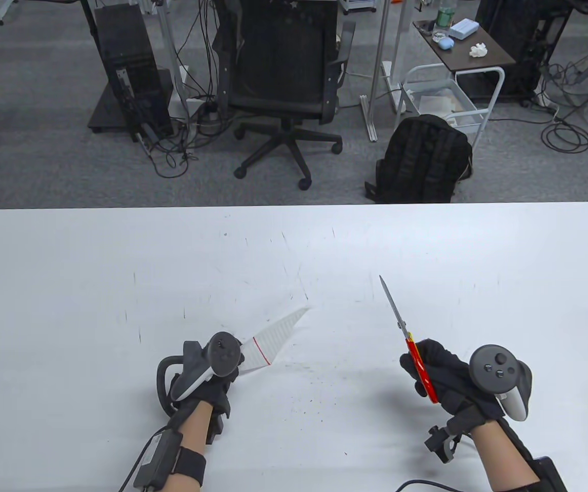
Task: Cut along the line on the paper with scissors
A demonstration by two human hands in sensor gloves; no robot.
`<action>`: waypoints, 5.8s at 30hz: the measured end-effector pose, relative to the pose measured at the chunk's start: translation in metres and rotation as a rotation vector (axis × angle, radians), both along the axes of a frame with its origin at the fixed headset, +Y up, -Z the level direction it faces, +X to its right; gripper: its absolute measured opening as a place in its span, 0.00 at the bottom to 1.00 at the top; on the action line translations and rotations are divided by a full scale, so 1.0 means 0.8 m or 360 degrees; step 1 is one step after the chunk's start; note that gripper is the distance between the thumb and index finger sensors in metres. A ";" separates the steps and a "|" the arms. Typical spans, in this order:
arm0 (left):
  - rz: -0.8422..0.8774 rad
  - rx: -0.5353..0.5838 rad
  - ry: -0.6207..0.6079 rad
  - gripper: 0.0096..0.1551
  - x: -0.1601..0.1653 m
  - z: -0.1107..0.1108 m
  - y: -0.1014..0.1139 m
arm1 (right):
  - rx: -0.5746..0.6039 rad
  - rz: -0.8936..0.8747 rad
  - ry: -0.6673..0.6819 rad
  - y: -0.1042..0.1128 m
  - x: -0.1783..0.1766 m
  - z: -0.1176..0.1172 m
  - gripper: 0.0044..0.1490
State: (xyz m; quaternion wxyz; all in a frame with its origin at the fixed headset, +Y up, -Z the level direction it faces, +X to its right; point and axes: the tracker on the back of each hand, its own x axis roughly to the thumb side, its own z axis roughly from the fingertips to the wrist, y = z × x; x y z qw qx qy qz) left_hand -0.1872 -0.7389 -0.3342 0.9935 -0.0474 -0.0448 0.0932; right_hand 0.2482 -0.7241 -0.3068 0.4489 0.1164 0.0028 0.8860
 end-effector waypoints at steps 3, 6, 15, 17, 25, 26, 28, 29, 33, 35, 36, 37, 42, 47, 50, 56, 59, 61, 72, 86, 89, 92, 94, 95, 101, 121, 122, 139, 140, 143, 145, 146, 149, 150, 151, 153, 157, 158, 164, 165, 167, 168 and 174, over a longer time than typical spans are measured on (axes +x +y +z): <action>0.0098 0.0064 -0.0084 0.18 0.000 0.015 -0.004 | -0.0017 0.0030 -0.0004 -0.004 -0.002 0.000 0.41; 0.0188 0.0163 -0.0095 0.18 -0.006 0.026 -0.010 | -0.0052 0.0076 0.0019 -0.009 -0.007 -0.001 0.40; 0.0810 0.0096 0.0028 0.19 -0.040 0.032 -0.017 | -0.0023 0.0246 0.0133 -0.018 -0.025 0.003 0.40; 0.0888 0.0115 0.0041 0.19 -0.043 0.032 -0.014 | 0.0081 0.0320 0.0138 -0.016 -0.030 0.004 0.39; 0.1173 0.0021 0.0020 0.19 -0.038 0.037 -0.013 | 0.0070 0.0372 0.0331 -0.017 -0.048 0.012 0.42; 0.1216 -0.0008 0.0017 0.19 -0.037 0.037 -0.014 | 0.0023 0.0391 0.0371 -0.018 -0.051 0.013 0.43; 0.1276 -0.0050 0.0010 0.19 -0.036 0.036 -0.015 | -0.0020 0.0458 0.0384 -0.018 -0.056 0.016 0.44; 0.1306 -0.0078 0.0005 0.19 -0.035 0.036 -0.017 | -0.0072 0.0547 0.0390 -0.019 -0.059 0.017 0.45; 0.1402 -0.0174 -0.0013 0.19 -0.032 0.035 -0.022 | -0.0170 0.0645 0.0550 -0.026 -0.070 0.021 0.48; 0.1412 -0.0197 -0.0033 0.19 -0.029 0.035 -0.023 | -0.0279 0.0600 0.0672 -0.030 -0.076 0.021 0.49; 0.1402 -0.0203 -0.0056 0.19 -0.027 0.034 -0.023 | -0.0336 0.0575 0.0739 -0.032 -0.079 0.022 0.50; 0.1393 -0.0206 -0.0082 0.19 -0.026 0.034 -0.023 | -0.0360 0.0562 0.0776 -0.033 -0.081 0.022 0.51; 0.1298 -0.0223 -0.0215 0.19 -0.016 0.034 -0.021 | -0.0467 0.0606 0.1001 -0.038 -0.090 0.025 0.54; 0.1238 -0.0234 -0.0272 0.19 -0.006 0.037 -0.020 | -0.0502 0.0595 0.1133 -0.043 -0.099 0.029 0.56; 0.1232 -0.0257 -0.0306 0.19 -0.001 0.038 -0.020 | -0.0473 0.0582 0.1144 -0.044 -0.104 0.030 0.56; 0.1222 -0.0282 -0.0365 0.19 0.007 0.040 -0.018 | -0.0417 0.0566 0.1122 -0.042 -0.106 0.031 0.55; 0.1224 -0.0290 -0.0385 0.19 0.009 0.040 -0.018 | -0.0396 0.0560 0.1115 -0.039 -0.106 0.031 0.55; 0.1227 -0.0293 -0.0396 0.19 0.009 0.040 -0.019 | -0.0391 0.0562 0.1114 -0.040 -0.105 0.031 0.55; 0.1252 -0.0328 -0.0439 0.19 0.013 0.040 -0.020 | -0.0394 0.0568 0.1117 -0.039 -0.106 0.032 0.55; 0.1230 -0.0336 -0.0418 0.19 0.014 0.039 -0.023 | -0.0352 0.0541 0.1034 -0.039 -0.107 0.032 0.50; 0.1235 -0.0340 -0.0414 0.19 0.014 0.039 -0.023 | -0.0325 0.0532 0.1009 -0.039 -0.107 0.032 0.49; 0.1235 -0.0332 -0.0409 0.19 0.013 0.039 -0.023 | -0.0310 0.0522 0.0998 -0.039 -0.107 0.032 0.48; 0.1231 -0.0326 -0.0406 0.19 0.012 0.039 -0.023 | -0.0285 0.0518 0.0973 -0.038 -0.107 0.031 0.47; 0.1232 -0.0327 -0.0404 0.19 0.012 0.039 -0.023 | -0.0261 0.0507 0.0955 -0.038 -0.106 0.031 0.46; 0.1249 -0.0327 -0.0397 0.19 0.011 0.039 -0.022 | -0.0216 0.0488 0.0917 -0.038 -0.106 0.031 0.45; 0.1284 -0.0338 -0.0381 0.19 0.005 0.036 -0.021 | -0.0186 0.0491 0.0860 -0.038 -0.114 0.030 0.44; 0.1286 -0.0334 -0.0378 0.19 0.005 0.035 -0.020 | -0.0184 0.0493 0.0863 -0.038 -0.115 0.029 0.44; 0.1244 -0.0294 -0.0353 0.19 -0.004 0.031 -0.018 | -0.0351 0.0531 0.1007 -0.039 -0.140 0.016 0.53; 0.1251 -0.0301 -0.0359 0.19 -0.004 0.031 -0.018 | -0.0350 0.0531 0.1007 -0.039 -0.141 0.015 0.53; 0.1290 -0.0325 -0.0369 0.19 -0.004 0.031 -0.019 | -0.0355 0.0521 0.1003 -0.040 -0.144 0.014 0.53; 0.1324 -0.0349 -0.0381 0.19 -0.005 0.030 -0.020 | -0.0352 0.0512 0.1005 -0.040 -0.145 0.014 0.53; 0.1339 -0.0361 -0.0388 0.19 -0.005 0.030 -0.021 | -0.0348 0.0509 0.1008 -0.040 -0.146 0.014 0.53; 0.1376 -0.0407 -0.0397 0.19 -0.004 0.030 -0.023 | -0.0332 0.0488 0.1012 -0.040 -0.148 0.014 0.53; 0.1382 -0.0414 -0.0403 0.19 -0.004 0.030 -0.022 | -0.0327 0.0484 0.1010 -0.040 -0.149 0.014 0.53; 0.1388 -0.0420 -0.0408 0.19 -0.004 0.030 -0.022 | -0.0319 0.0481 0.1008 -0.041 -0.150 0.013 0.53; 0.1397 -0.0435 -0.0415 0.19 -0.003 0.031 -0.022 | -0.0313 0.0468 0.0996 -0.044 -0.153 0.013 0.53; 0.1368 -0.0443 -0.0418 0.19 -0.004 0.030 -0.024 | -0.0287 0.0502 0.0965 -0.047 -0.156 0.015 0.52; 0.1371 -0.0446 -0.0414 0.19 -0.004 0.030 -0.024 | -0.0286 0.0501 0.0964 -0.047 -0.156 0.016 0.52; 0.1356 -0.0439 -0.0399 0.19 -0.004 0.030 -0.025 | -0.0263 0.0497 0.0935 -0.046 -0.156 0.015 0.50; 0.1358 -0.0440 -0.0397 0.19 -0.004 0.030 -0.025 | -0.0261 0.0495 0.0932 -0.046 -0.156 0.015 0.50; 0.1360 -0.0441 -0.0390 0.19 -0.004 0.030 -0.025 | -0.0229 0.0496 0.0917 -0.047 -0.157 0.016 0.49; 0.1352 -0.0438 -0.0385 0.19 -0.004 0.030 -0.025 | -0.0220 0.0493 0.0913 -0.047 -0.158 0.016 0.49; 0.1343 -0.0425 -0.0378 0.19 -0.004 0.030 -0.025 | -0.0194 0.0502 0.0883 -0.045 -0.157 0.015 0.47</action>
